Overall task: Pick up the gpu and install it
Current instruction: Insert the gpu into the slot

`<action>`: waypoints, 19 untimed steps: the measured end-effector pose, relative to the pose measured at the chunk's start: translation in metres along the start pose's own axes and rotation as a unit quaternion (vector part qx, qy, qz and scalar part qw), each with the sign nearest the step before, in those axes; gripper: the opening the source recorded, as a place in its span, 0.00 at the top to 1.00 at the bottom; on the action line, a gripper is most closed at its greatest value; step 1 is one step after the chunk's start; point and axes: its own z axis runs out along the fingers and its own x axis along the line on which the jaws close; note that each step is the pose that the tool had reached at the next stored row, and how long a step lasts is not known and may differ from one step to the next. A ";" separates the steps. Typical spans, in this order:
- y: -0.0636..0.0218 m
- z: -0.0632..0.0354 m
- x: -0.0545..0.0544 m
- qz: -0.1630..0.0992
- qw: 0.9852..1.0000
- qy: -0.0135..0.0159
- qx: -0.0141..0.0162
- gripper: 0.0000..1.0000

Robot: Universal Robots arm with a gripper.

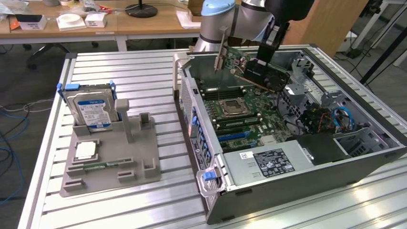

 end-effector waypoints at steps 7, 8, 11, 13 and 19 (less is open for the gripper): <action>-0.0004 0.0000 0.000 -0.030 1.000 0.002 -0.001 0.74; -0.0005 0.0000 0.000 -0.034 0.999 0.002 -0.001 0.74; -0.0008 0.0000 -0.001 -0.046 0.999 0.002 -0.001 0.74; -0.0009 0.0000 -0.001 -0.054 0.999 0.003 -0.001 0.74; -0.0012 0.0000 -0.001 -0.078 0.997 0.004 -0.002 0.74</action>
